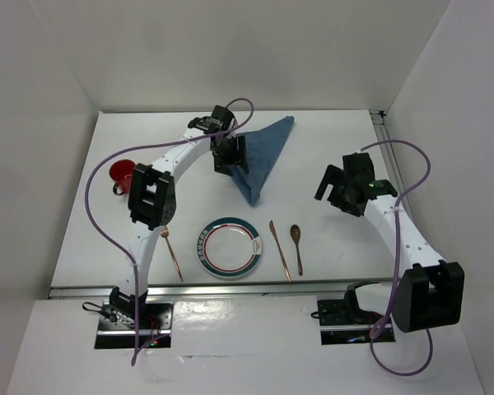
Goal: Set the dinner table for one person
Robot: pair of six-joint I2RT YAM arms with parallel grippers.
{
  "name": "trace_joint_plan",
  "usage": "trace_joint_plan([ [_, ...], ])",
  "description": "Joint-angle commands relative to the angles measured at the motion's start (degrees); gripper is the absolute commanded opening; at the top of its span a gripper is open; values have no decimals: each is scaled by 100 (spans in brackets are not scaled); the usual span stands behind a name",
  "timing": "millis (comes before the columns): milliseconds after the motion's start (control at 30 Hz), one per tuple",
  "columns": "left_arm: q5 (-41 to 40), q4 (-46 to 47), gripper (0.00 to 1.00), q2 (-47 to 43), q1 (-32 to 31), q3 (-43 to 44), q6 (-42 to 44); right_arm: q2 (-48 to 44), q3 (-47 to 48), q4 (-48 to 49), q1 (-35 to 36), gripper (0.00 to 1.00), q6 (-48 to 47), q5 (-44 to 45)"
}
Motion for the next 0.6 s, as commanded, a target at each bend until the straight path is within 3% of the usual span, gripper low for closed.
trace_joint_plan([
  [0,526,396,73,254,0,301,-352,-98,212,131,40,97,-41,-39],
  [400,948,712,59,650,52,513,-783,192,326,78,40,97,-41,-91],
  [567,948,713,32,475,157,513,-783,305,326,78,40,97,12,-302],
])
